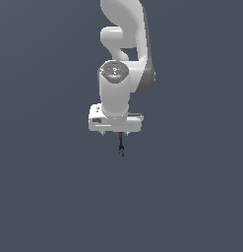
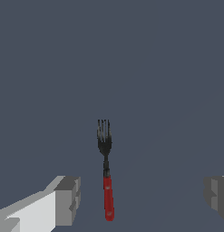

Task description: Pick up the object and move it to a goal position.

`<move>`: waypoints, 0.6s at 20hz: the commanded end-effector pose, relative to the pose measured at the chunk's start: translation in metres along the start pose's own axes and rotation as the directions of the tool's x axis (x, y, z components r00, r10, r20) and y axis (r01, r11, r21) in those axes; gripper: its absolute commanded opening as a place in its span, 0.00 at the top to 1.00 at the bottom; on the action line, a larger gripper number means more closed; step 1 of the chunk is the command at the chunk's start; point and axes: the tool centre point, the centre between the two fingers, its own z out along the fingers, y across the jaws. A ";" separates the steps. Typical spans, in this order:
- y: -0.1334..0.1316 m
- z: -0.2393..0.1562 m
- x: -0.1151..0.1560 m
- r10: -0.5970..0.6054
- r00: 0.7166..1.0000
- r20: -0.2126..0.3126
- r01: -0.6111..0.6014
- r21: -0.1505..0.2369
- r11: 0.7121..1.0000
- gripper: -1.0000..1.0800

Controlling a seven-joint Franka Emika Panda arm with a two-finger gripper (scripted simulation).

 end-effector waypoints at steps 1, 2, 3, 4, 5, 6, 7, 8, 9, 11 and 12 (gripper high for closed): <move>0.005 -0.003 0.001 0.006 1.000 0.001 -0.006 -0.004 1.000 0.04; 0.005 -0.003 0.001 0.006 1.000 0.001 -0.006 -0.004 1.000 0.04; 0.005 -0.003 0.001 0.006 1.000 0.001 -0.006 -0.004 1.000 0.04; 0.004 -0.002 0.001 0.005 1.000 0.001 -0.005 -0.003 1.000 0.04; 0.003 -0.002 0.000 0.004 1.000 0.000 -0.004 -0.003 1.000 0.04; 0.003 0.000 0.000 0.003 1.000 0.000 -0.003 -0.002 1.000 0.04; 0.002 0.001 -0.001 0.002 1.000 -0.001 -0.002 -0.002 1.000 0.04; 0.002 0.004 -0.001 0.001 1.000 -0.002 -0.001 -0.001 1.000 0.04; 0.001 0.006 -0.002 0.000 1.000 -0.003 0.000 0.000 1.000 0.04; 0.000 0.012 -0.005 -0.004 1.000 -0.005 0.004 0.002 1.000 0.04; -0.001 0.016 -0.006 -0.006 1.000 -0.007 0.006 0.003 1.000 0.04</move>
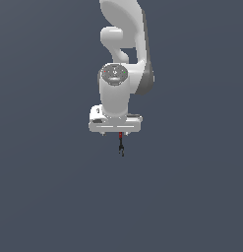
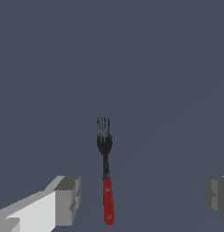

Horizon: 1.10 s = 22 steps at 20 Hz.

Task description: Pick up the object and move it to a goal position.

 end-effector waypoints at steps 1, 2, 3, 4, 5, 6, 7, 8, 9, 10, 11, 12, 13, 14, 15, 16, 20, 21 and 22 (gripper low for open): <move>-0.003 0.009 -0.004 -0.005 1.000 -0.003 0.005 0.003 1.000 0.04; -0.004 0.013 -0.006 -0.008 1.000 -0.005 0.008 0.005 1.000 0.04; -0.005 0.018 -0.008 -0.011 1.000 -0.007 0.011 0.006 1.000 0.04; -0.006 0.023 -0.010 -0.014 1.000 -0.009 0.014 0.008 1.000 0.04; -0.008 0.028 -0.013 -0.017 1.000 -0.012 0.017 0.010 1.000 0.04; -0.010 0.034 -0.016 -0.020 1.000 -0.014 0.020 0.012 1.000 0.04; -0.011 0.040 -0.019 -0.023 1.000 -0.017 0.024 0.014 1.000 0.04; -0.013 0.046 -0.022 -0.027 0.999 -0.020 0.027 0.016 0.999 0.04; -0.015 0.052 -0.026 -0.030 0.999 -0.023 0.031 0.018 0.999 0.04; -0.016 0.058 -0.029 -0.034 0.999 -0.025 0.034 0.020 0.999 0.04; -0.018 0.063 -0.033 -0.037 0.999 -0.028 0.037 0.022 0.999 0.04; -0.019 0.068 -0.036 -0.039 0.999 -0.030 0.040 0.024 0.999 0.04; -0.020 0.072 -0.039 -0.042 0.999 -0.033 0.042 0.025 0.999 0.04; -0.022 0.076 -0.042 -0.044 0.998 -0.035 0.045 0.026 0.999 0.04; -0.023 0.080 -0.044 -0.046 0.998 -0.037 0.047 0.027 0.999 0.04; -0.024 0.083 -0.047 -0.048 0.998 -0.038 0.049 0.028 0.998 0.04; -0.026 0.092 -0.054 -0.053 0.998 -0.043 0.054 0.031 0.998 0.04; -0.027 0.093 -0.055 -0.053 0.998 -0.044 0.055 0.031 0.998 0.04; -0.027 0.094 -0.056 -0.054 0.998 -0.045 0.056 0.032 0.998 0.04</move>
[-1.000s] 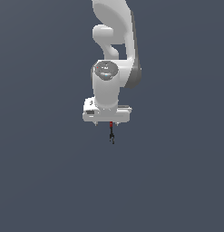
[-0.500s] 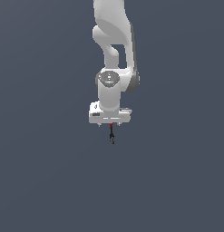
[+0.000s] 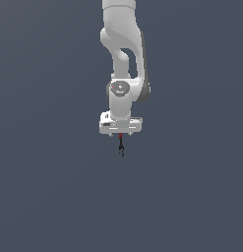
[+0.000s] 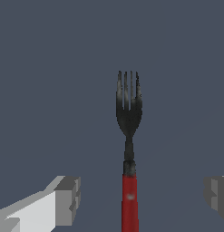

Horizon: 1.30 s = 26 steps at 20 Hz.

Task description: Pick up the object and move it to a goal position.

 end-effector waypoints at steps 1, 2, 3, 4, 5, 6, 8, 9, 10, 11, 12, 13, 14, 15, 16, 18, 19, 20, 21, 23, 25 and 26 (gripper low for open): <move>-0.001 0.003 -0.003 -0.002 1.000 -0.003 0.002 0.001 1.000 0.04; -0.001 0.003 -0.003 -0.002 1.000 -0.003 0.002 0.001 1.000 0.04; -0.001 0.004 -0.003 -0.002 1.000 -0.003 0.002 0.001 1.000 0.04; -0.001 0.003 -0.003 -0.002 1.000 -0.002 0.002 0.001 1.000 0.04; -0.001 0.003 -0.003 -0.002 1.000 -0.002 0.002 0.001 1.000 0.04; -0.001 0.004 -0.003 -0.002 1.000 -0.002 0.002 0.001 1.000 0.04; -0.001 0.008 -0.003 -0.002 1.000 -0.002 0.002 0.001 1.000 0.04; -0.001 0.010 -0.003 -0.002 1.000 -0.002 0.002 0.001 1.000 0.04; -0.001 0.014 -0.003 -0.002 1.000 -0.002 0.002 0.001 1.000 0.04; -0.001 0.017 -0.003 -0.002 1.000 -0.002 0.002 0.001 1.000 0.04; -0.001 0.022 -0.003 -0.002 1.000 -0.002 0.002 0.001 1.000 0.04; -0.001 0.027 -0.004 -0.002 1.000 -0.002 0.002 0.001 1.000 0.04; -0.001 0.032 -0.004 -0.002 1.000 -0.002 0.002 0.001 1.000 0.04; -0.001 0.037 -0.004 -0.002 1.000 -0.002 0.002 0.001 1.000 0.04; -0.001 0.041 -0.004 -0.002 1.000 -0.002 0.002 0.001 1.000 0.04; -0.001 0.047 -0.004 -0.002 1.000 -0.003 0.002 0.001 1.000 0.04; -0.001 0.050 -0.004 -0.002 1.000 -0.003 0.002 0.001 1.000 0.04; -0.001 0.051 -0.004 -0.002 1.000 -0.003 0.002 0.001 1.000 0.04; -0.001 0.053 -0.004 -0.002 1.000 -0.003 0.002 0.001 1.000 0.04; -0.001 0.054 -0.003 -0.002 1.000 -0.003 0.002 0.001 1.000 0.04; -0.001 0.054 -0.003 -0.002 1.000 -0.003 0.002 0.001 1.000 1.00; -0.001 0.054 -0.003 -0.002 1.000 -0.003 0.002 0.001 1.000 1.00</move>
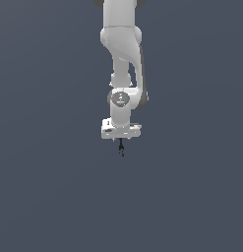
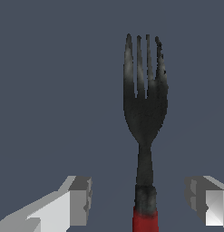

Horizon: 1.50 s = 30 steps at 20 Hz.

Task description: Pick up the object and move it to a goal position.

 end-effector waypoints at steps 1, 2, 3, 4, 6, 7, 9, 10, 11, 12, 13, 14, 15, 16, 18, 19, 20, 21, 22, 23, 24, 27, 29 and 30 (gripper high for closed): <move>0.001 0.003 0.001 0.001 1.000 0.000 -0.001 0.000 1.000 1.00; 0.001 0.003 0.001 0.001 1.000 0.000 -0.001 0.000 1.000 1.00; 0.001 0.003 0.001 0.001 1.000 0.000 -0.001 0.000 1.000 1.00; 0.001 0.003 0.001 0.001 1.000 0.000 -0.001 0.000 1.000 1.00; 0.001 0.003 0.001 0.001 1.000 0.000 -0.001 0.000 1.000 1.00; 0.001 0.003 0.001 0.001 1.000 0.000 -0.001 0.000 1.000 1.00; -0.001 0.000 0.001 -0.003 1.000 -0.002 0.003 0.000 1.000 1.00; -0.001 -0.001 0.001 -0.003 1.000 -0.002 0.003 0.000 1.000 1.00; -0.001 -0.002 0.002 -0.003 1.000 -0.002 0.003 0.000 1.000 1.00; -0.001 -0.004 0.003 -0.003 1.000 -0.002 0.003 0.000 1.000 1.00; -0.001 -0.006 0.004 -0.003 1.000 -0.002 0.003 0.000 1.000 1.00; -0.002 -0.009 0.005 -0.003 1.000 -0.002 0.003 0.000 1.000 1.00; -0.002 -0.012 0.007 -0.003 1.000 -0.002 0.003 0.000 1.000 1.00; -0.002 -0.015 0.009 -0.003 1.000 -0.002 0.003 0.000 1.000 1.00; -0.003 -0.024 0.014 -0.003 1.000 -0.002 0.003 0.000 1.000 1.00; -0.004 -0.029 0.016 -0.003 1.000 -0.002 0.003 0.000 1.000 1.00; -0.004 -0.034 0.019 -0.003 1.000 -0.002 0.003 0.000 1.000 1.00; -0.005 -0.040 0.022 -0.003 1.000 -0.002 0.003 0.000 1.000 1.00; -0.005 -0.046 0.026 -0.003 1.000 -0.002 0.003 0.000 1.000 1.00; -0.006 -0.053 0.030 -0.002 1.000 -0.001 0.002 0.000 1.000 1.00; -0.007 -0.060 0.034 -0.002 1.000 -0.001 0.002 0.000 1.000 1.00; -0.009 -0.084 0.047 -0.002 1.000 -0.001 0.002 0.000 1.000 1.00; -0.010 -0.101 0.057 -0.002 1.000 -0.001 0.002 0.000 1.000 1.00; -0.011 -0.110 0.062 -0.002 1.000 -0.001 0.002 0.000 1.000 1.00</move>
